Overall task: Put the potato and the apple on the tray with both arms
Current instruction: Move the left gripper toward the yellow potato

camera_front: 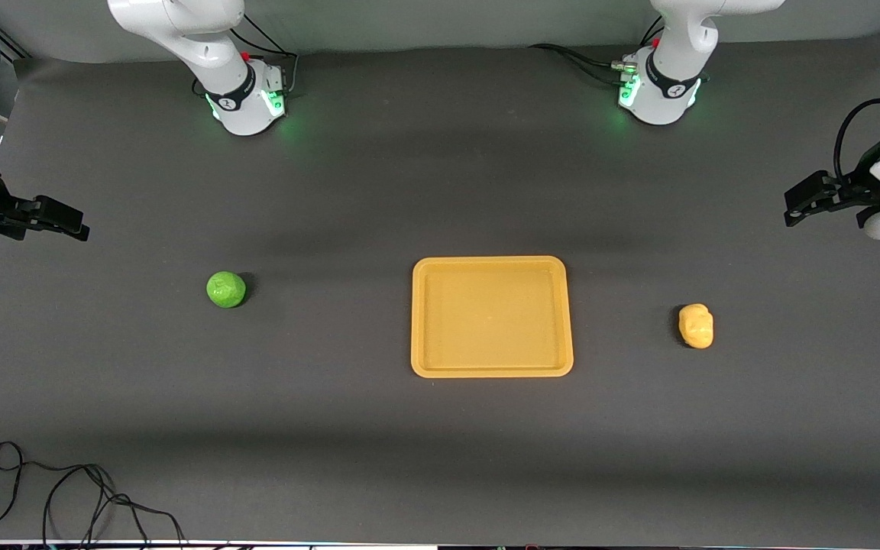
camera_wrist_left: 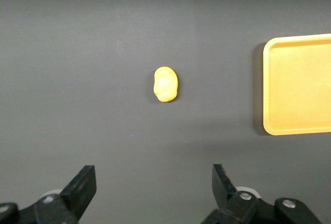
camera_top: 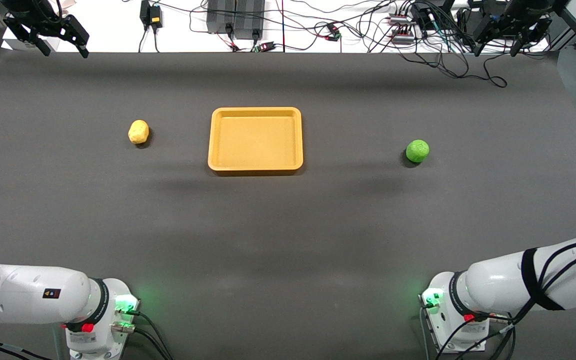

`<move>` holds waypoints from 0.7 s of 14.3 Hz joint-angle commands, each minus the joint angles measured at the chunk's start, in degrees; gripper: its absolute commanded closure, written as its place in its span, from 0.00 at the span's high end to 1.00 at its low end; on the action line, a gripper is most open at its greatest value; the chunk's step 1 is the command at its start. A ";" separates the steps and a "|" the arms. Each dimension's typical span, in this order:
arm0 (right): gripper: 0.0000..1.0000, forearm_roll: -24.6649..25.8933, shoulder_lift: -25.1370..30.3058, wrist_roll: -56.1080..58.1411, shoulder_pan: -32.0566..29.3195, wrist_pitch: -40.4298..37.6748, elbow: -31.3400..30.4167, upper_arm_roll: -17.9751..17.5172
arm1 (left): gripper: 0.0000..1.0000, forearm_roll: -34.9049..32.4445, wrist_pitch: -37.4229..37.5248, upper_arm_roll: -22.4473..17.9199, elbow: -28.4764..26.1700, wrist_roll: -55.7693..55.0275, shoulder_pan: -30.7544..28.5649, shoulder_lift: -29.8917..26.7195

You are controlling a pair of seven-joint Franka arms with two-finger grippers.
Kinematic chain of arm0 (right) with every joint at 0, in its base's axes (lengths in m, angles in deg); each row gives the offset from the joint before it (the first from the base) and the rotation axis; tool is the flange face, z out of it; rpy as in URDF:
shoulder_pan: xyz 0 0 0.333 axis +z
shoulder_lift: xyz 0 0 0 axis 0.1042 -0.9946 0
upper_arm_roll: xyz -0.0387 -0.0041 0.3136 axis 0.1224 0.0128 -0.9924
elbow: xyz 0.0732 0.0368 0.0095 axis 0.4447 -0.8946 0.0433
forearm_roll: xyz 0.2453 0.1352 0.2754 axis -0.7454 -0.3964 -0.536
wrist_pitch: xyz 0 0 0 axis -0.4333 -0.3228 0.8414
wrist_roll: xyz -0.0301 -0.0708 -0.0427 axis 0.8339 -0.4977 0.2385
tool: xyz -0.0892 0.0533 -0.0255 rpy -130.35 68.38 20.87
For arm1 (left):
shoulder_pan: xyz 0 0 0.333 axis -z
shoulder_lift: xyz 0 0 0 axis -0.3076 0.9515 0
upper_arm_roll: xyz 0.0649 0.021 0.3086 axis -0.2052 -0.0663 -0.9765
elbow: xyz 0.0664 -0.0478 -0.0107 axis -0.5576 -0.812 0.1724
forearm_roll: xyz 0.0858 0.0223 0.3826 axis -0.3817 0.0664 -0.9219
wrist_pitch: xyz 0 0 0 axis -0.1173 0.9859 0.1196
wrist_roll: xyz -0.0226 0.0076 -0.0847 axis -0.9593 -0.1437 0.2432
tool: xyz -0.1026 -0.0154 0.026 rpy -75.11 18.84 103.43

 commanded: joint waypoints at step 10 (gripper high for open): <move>1.00 -1.76 -0.07 -2.51 0.11 -0.28 1.12 0.05 | 1.00 -1.96 -1.49 0.07 -1.77 -0.14 -0.27 1.65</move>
